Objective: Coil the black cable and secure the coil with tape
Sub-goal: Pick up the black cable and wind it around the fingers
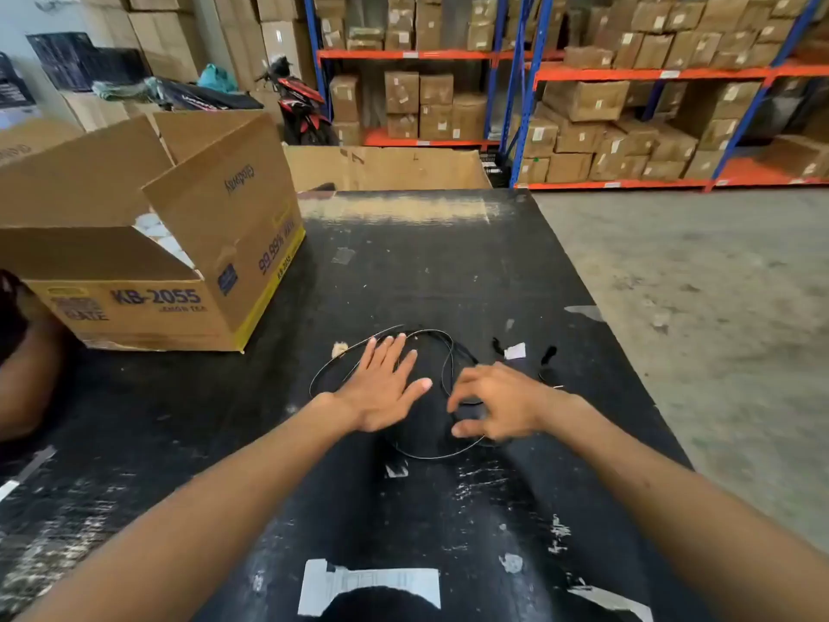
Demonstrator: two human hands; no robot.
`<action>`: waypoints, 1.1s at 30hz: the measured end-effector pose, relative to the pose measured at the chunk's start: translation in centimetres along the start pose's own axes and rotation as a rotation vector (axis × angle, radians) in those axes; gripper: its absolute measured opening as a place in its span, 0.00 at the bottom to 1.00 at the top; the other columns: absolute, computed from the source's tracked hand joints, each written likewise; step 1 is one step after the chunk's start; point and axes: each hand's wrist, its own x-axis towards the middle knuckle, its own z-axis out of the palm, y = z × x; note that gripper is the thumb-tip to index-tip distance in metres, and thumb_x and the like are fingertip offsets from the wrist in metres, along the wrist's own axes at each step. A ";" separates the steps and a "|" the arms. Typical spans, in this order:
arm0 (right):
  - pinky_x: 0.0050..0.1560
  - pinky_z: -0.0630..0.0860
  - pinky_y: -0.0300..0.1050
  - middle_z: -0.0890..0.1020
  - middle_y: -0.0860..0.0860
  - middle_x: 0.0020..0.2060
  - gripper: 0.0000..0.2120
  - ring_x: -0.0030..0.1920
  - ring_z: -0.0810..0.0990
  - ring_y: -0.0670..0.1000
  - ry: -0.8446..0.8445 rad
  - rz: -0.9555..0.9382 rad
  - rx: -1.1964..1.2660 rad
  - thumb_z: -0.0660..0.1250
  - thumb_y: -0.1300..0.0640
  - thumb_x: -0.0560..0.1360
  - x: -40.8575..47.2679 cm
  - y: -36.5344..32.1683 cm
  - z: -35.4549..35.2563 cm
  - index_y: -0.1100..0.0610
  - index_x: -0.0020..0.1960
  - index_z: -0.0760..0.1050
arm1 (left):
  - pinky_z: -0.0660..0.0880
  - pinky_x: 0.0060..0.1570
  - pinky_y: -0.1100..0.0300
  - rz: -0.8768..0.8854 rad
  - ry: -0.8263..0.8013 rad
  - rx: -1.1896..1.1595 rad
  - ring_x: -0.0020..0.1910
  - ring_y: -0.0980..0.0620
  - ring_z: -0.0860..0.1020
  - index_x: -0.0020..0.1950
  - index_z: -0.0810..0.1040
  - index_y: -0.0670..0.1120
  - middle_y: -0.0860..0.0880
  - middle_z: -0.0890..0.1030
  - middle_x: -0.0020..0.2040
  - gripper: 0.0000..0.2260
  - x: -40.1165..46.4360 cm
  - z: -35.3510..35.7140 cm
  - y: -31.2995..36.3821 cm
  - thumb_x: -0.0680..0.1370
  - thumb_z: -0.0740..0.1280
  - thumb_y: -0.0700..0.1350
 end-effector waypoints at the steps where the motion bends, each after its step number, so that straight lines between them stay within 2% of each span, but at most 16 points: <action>1: 0.63 0.73 0.51 0.81 0.49 0.56 0.20 0.58 0.79 0.52 -0.057 -0.018 -0.030 0.71 0.38 0.73 0.2 -0.6 1.2 0.47 0.60 0.82 | 0.30 0.75 0.49 0.009 -0.041 -0.019 0.79 0.47 0.35 0.81 0.46 0.44 0.42 0.38 0.81 0.35 -0.6 0.7 -0.3 0.81 0.42 0.65; 5: 0.59 0.74 0.52 0.84 0.49 0.50 0.06 0.53 0.80 0.53 -0.073 -0.088 0.004 0.71 0.54 0.76 0.6 -1.8 3.7 0.51 0.51 0.85 | 0.28 0.73 0.54 0.061 -0.215 -0.139 0.77 0.53 0.32 0.82 0.48 0.47 0.47 0.37 0.81 0.44 -2.6 2.8 -1.4 0.74 0.43 0.75; 8: 0.53 0.74 0.48 0.85 0.50 0.41 0.04 0.45 0.82 0.54 0.055 -0.166 0.056 0.71 0.56 0.77 0.9 -1.4 1.6 0.53 0.50 0.84 | 0.30 0.73 0.55 0.120 -0.251 -0.170 0.78 0.55 0.33 0.81 0.53 0.49 0.49 0.39 0.82 0.50 -3.0 2.9 -1.3 0.69 0.49 0.80; 10: 0.48 0.74 0.45 0.85 0.51 0.37 0.04 0.40 0.81 0.54 0.137 -0.211 0.112 0.73 0.56 0.77 1.0 -1.8 -0.6 0.55 0.49 0.85 | 0.36 0.77 0.51 0.165 -0.205 -0.209 0.80 0.51 0.41 0.79 0.61 0.49 0.49 0.47 0.82 0.47 -2.9 2.5 -0.9 0.69 0.53 0.78; 11: 0.48 0.74 0.46 0.85 0.51 0.38 0.04 0.40 0.81 0.53 0.166 -0.222 0.135 0.73 0.56 0.77 1.1 -2.0 -1.8 0.55 0.49 0.86 | 0.43 0.79 0.48 0.163 -0.185 -0.278 0.81 0.50 0.48 0.77 0.66 0.50 0.49 0.54 0.82 0.43 -2.7 2.1 -0.7 0.71 0.56 0.76; 14: 0.51 0.73 0.44 0.82 0.48 0.41 0.05 0.42 0.79 0.49 0.233 -0.208 0.150 0.72 0.55 0.79 1.0 -2.2 -5.3 0.54 0.52 0.85 | 0.65 0.72 0.49 0.041 -0.193 -0.589 0.70 0.53 0.71 0.68 0.77 0.54 0.50 0.75 0.71 0.28 -2.3 0.4 0.2 0.76 0.58 0.69; 15: 0.51 0.72 0.42 0.83 0.48 0.43 0.05 0.44 0.80 0.49 0.251 -0.200 0.130 0.72 0.55 0.79 1.1 -2.2 -6.2 0.53 0.53 0.85 | 0.67 0.70 0.52 0.009 -0.219 -0.647 0.66 0.54 0.75 0.64 0.79 0.55 0.50 0.78 0.68 0.27 -2.1 -0.3 0.6 0.76 0.56 0.69; 17: 0.51 0.73 0.42 0.84 0.50 0.47 0.07 0.47 0.82 0.51 0.297 -0.176 0.091 0.71 0.53 0.79 1.4 -1.9 -7.5 0.53 0.55 0.85 | 0.65 0.71 0.53 0.011 -0.304 -0.760 0.65 0.57 0.75 0.61 0.82 0.58 0.52 0.80 0.66 0.27 -1.8 -1.7 1.4 0.76 0.54 0.70; 18: 0.52 0.74 0.44 0.84 0.51 0.48 0.08 0.49 0.82 0.51 0.320 -0.150 0.080 0.71 0.51 0.79 1.6 -1.6 -8.1 0.52 0.56 0.84 | 0.65 0.72 0.52 0.047 -0.359 -0.862 0.65 0.56 0.76 0.62 0.82 0.55 0.51 0.81 0.65 0.28 -1.7 -2.4 1.8 0.77 0.54 0.70; 20: 0.54 0.76 0.48 0.84 0.51 0.49 0.11 0.50 0.82 0.51 0.358 -0.078 0.105 0.71 0.48 0.78 2.0 -0.7 -8.8 0.51 0.58 0.83 | 0.68 0.71 0.47 0.169 -0.480 -1.123 0.65 0.46 0.78 0.66 0.79 0.43 0.43 0.81 0.65 0.31 -1.5 -4.0 2.6 0.80 0.54 0.65; 23: 0.52 0.77 0.50 0.84 0.54 0.47 0.08 0.49 0.82 0.53 0.435 -0.028 0.243 0.70 0.54 0.80 2.2 0.7 -8.5 0.55 0.57 0.82 | 0.65 0.72 0.41 0.370 -0.573 -1.489 0.70 0.34 0.71 0.74 0.69 0.36 0.32 0.72 0.71 0.31 -2.1 -8.1 3.6 0.84 0.51 0.60; 25: 0.50 0.78 0.51 0.85 0.55 0.46 0.06 0.47 0.83 0.54 0.471 0.000 0.377 0.67 0.63 0.81 2.4 1.1 -7.5 0.59 0.54 0.82 | 0.58 0.74 0.37 0.497 -0.525 -1.671 0.74 0.33 0.65 0.77 0.63 0.39 0.33 0.66 0.75 0.29 -2.2 -11.7 3.8 0.84 0.50 0.58; 26: 0.50 0.79 0.52 0.86 0.55 0.46 0.06 0.47 0.83 0.52 0.474 0.023 0.422 0.66 0.63 0.81 2.5 1.2 -6.9 0.59 0.54 0.82 | 0.55 0.75 0.35 0.546 -0.467 -1.747 0.75 0.34 0.63 0.79 0.61 0.42 0.34 0.64 0.77 0.28 -2.2 -13.5 3.7 0.84 0.50 0.57; 28: 0.49 0.78 0.53 0.84 0.47 0.38 0.09 0.39 0.81 0.45 0.448 0.076 0.462 0.65 0.53 0.83 2.6 0.7 -5.7 0.58 0.53 0.81 | 0.52 0.75 0.34 0.584 -0.312 -1.844 0.77 0.37 0.61 0.80 0.60 0.47 0.40 0.63 0.79 0.27 -1.7 -16.9 2.9 0.83 0.54 0.58; 30: 0.45 0.78 0.51 0.78 0.40 0.29 0.14 0.32 0.75 0.40 0.384 0.095 0.483 0.65 0.46 0.83 2.7 -0.1 -4.9 0.56 0.51 0.80 | 0.51 0.75 0.34 0.547 -0.152 -1.850 0.78 0.43 0.59 0.79 0.63 0.52 0.46 0.62 0.80 0.28 -0.9 -19.6 1.6 0.80 0.58 0.59; 33: 0.43 0.79 0.53 0.71 0.42 0.27 0.16 0.32 0.71 0.43 0.341 0.069 0.476 0.65 0.43 0.81 2.4 -1.3 -4.4 0.56 0.48 0.79 | 0.45 0.73 0.31 0.418 -0.009 -1.806 0.80 0.46 0.50 0.78 0.61 0.57 0.51 0.56 0.81 0.27 0.8 -21.6 -1.6 0.79 0.59 0.60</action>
